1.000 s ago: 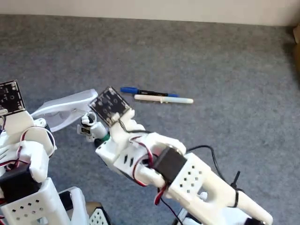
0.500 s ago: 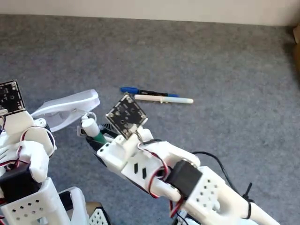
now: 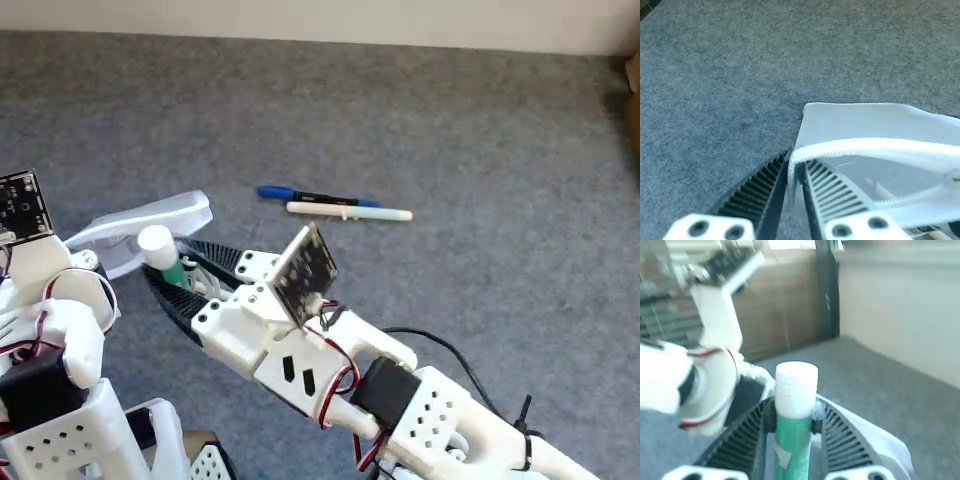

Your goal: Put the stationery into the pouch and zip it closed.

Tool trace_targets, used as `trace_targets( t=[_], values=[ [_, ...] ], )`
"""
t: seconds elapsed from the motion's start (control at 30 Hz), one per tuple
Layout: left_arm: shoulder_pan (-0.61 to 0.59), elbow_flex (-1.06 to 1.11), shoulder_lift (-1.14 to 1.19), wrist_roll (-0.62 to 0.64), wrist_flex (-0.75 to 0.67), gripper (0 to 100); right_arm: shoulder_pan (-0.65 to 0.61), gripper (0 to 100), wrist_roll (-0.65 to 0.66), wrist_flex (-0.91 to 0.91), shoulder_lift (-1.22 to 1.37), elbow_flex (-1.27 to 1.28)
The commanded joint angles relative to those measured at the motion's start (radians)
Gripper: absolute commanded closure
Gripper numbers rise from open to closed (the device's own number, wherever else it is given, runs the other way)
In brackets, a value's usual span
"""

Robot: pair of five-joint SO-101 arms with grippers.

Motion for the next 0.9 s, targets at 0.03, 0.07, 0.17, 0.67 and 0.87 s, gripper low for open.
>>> trace_targets(
  t=[0.03, 0.07, 0.17, 0.67, 0.87],
  values=[
    [0.022, -0.01, -0.001, 0.011, -0.035, 99, -0.019, 99.3, 0.0, -0.263, -0.025, 0.031],
    [0.022, -0.01, -0.001, 0.012, -0.035, 99, -0.019, 99.3, 0.0, -0.305, -0.025, 0.041],
    [0.022, -0.01, -0.001, 0.012, -0.035, 99, -0.019, 99.3, 0.0, -0.386, -0.022, 0.048],
    [0.022, -0.01, -0.001, 0.012, -0.034, 99, -0.013, 99.3, 0.193, -0.753, 0.383, -0.065],
    [0.022, -0.01, -0.001, 0.012, -0.034, 99, 0.008, 99.3, 0.224, -0.779, 0.47, -0.064]
  ],
)
